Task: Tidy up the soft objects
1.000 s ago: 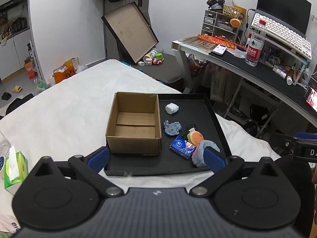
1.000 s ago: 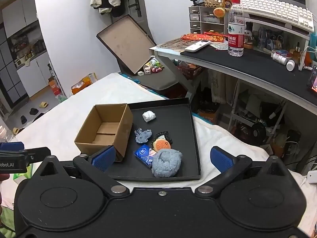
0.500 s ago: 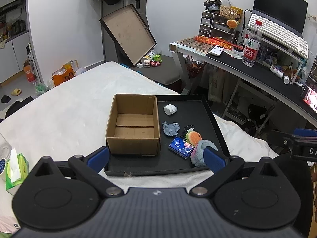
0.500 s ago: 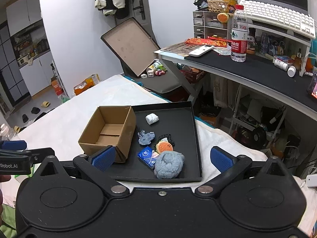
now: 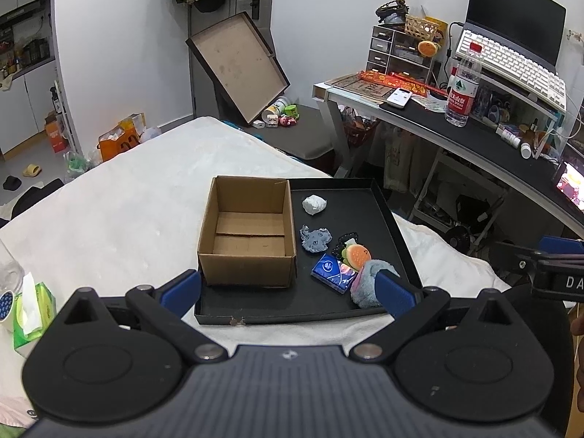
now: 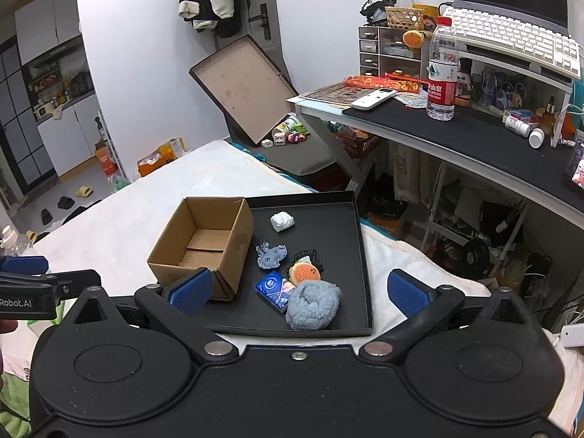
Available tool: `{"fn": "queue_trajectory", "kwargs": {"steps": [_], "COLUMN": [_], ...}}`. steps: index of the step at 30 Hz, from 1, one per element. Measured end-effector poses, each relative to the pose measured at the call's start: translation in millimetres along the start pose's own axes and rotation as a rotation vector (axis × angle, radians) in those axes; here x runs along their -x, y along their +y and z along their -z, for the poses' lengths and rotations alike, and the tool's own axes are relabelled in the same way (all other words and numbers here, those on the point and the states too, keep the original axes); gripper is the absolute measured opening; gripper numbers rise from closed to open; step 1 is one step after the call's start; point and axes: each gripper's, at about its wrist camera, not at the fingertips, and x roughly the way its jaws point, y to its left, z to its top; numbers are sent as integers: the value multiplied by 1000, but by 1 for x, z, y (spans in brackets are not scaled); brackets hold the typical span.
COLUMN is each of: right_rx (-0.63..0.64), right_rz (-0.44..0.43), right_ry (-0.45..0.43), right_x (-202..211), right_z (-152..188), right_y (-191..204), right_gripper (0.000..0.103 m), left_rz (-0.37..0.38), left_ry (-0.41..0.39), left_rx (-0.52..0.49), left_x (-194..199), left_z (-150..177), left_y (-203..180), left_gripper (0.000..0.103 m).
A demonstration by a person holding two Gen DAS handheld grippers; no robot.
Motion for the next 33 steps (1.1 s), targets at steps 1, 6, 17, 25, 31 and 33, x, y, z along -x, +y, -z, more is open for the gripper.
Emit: {"fn": "queue_trajectory", "kwargs": {"steps": [1, 6, 17, 25, 31, 33], "right_rx": [0, 4, 8, 37, 47, 48], "right_rz": [2, 5, 6, 15, 25, 28], "right_ry": [-1, -2, -5, -15, -17, -20], "right_x": [0, 1, 2, 4, 3, 3], "right_z": [0, 1, 1, 1, 0, 0], "right_y": [0, 0, 0, 5, 6, 6], "right_gripper": [103, 103, 103, 103, 103, 103], "left_rz": [0, -2, 1, 3, 4, 3], "left_ry": [-1, 0, 0, -1, -1, 1], "left_rx": [1, 3, 2, 2, 6, 9], "left_x": [0, 1, 3, 3, 2, 0], "left_z": [0, 0, 0, -1, -1, -1], "left_y": [0, 1, 3, 3, 2, 3], "left_gripper": [101, 101, 101, 101, 101, 101]}}
